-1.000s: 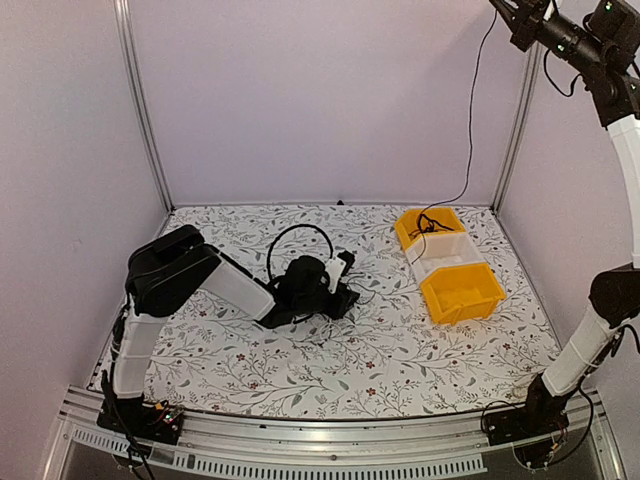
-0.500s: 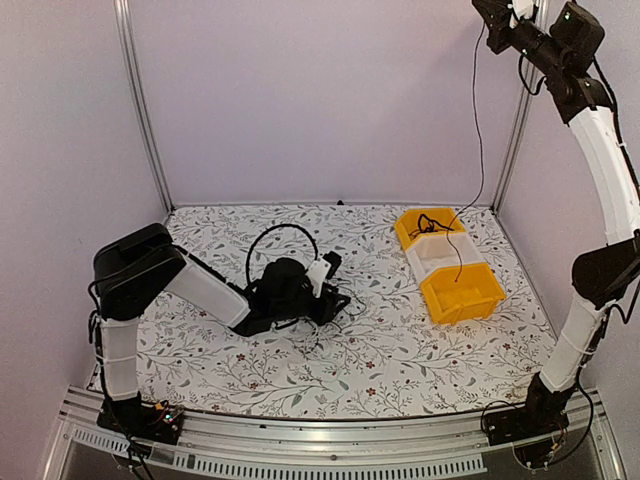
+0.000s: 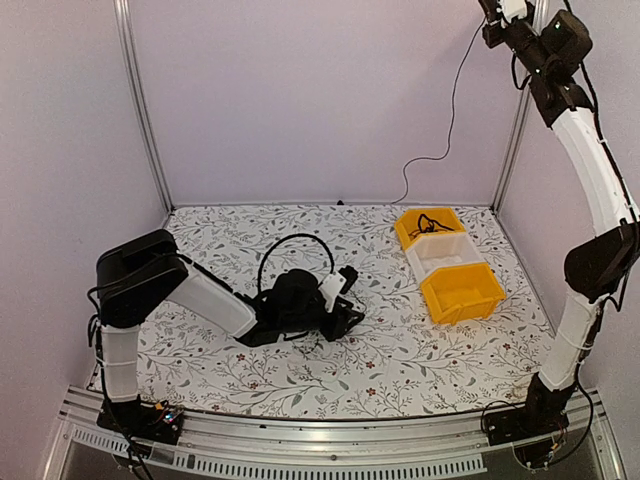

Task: Untangle the cables

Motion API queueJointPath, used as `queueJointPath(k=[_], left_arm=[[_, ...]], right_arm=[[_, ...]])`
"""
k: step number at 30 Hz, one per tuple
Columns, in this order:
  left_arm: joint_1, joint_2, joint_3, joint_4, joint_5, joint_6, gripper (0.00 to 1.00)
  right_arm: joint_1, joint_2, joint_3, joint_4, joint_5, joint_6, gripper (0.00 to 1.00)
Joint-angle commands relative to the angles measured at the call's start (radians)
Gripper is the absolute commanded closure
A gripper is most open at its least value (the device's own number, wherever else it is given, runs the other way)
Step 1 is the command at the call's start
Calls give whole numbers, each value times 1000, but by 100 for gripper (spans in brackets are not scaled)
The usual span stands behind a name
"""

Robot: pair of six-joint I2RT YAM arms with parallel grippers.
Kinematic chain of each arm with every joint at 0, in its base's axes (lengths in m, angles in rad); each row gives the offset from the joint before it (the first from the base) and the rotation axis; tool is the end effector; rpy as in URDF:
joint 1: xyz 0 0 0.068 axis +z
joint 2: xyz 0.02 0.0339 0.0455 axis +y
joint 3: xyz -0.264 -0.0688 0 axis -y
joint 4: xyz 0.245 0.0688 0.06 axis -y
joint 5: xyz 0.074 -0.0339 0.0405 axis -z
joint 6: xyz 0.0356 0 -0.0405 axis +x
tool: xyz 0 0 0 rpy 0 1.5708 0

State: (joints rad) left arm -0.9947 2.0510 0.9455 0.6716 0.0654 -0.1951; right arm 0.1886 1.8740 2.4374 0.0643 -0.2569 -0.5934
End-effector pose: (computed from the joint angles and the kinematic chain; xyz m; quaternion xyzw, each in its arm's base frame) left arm 0.2186 -0.3408 0.1096 0.3441 0.7690 -0.3243 0.4302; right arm 0.3536 0.0767 0.6107 -0.2772 0.3730 -0.1206 0.8772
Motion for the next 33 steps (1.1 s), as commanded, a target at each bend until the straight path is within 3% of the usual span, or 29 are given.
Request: queueJointPath(k=[1, 14, 26, 33], left_arm=[[-20, -22, 17, -18, 5, 6, 59], [-29, -34, -9, -23, -8, 4, 59], [-38, -17, 14, -29, 2, -2, 59], [-45, -11, 11, -27, 4, -11, 59]], right_arm=[[-31, 52, -144, 71, 80, -83, 100], [-139, 60, -286, 61, 163, -31, 100], [-219, 70, -121, 79, 221, 1, 100], [-230, 67, -178, 51, 198, -1, 100]])
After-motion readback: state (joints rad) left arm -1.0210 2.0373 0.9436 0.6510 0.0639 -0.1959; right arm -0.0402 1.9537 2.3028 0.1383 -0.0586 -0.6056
